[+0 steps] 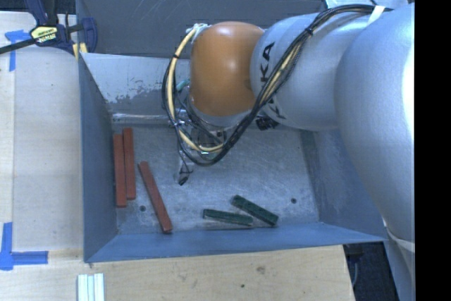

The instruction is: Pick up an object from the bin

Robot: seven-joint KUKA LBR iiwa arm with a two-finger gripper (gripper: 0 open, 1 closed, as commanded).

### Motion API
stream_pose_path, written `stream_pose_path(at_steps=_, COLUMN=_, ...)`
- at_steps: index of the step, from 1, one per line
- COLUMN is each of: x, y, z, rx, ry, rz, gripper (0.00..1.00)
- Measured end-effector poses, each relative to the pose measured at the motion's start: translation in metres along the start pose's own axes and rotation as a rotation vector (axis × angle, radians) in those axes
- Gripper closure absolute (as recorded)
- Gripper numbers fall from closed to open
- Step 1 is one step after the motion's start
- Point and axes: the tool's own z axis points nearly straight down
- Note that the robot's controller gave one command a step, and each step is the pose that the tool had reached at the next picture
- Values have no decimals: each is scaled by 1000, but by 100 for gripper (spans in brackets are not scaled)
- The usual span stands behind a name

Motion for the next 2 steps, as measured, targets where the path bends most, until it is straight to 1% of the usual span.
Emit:
stream_pose_path(at_steps=1, x=-23, y=-82, z=47, rx=3, ry=-4, rz=-324, gripper=0)
stream_pose_path(at_steps=2, x=-24, y=-78, z=46, rx=0, ry=-6, rz=-326, gripper=100)
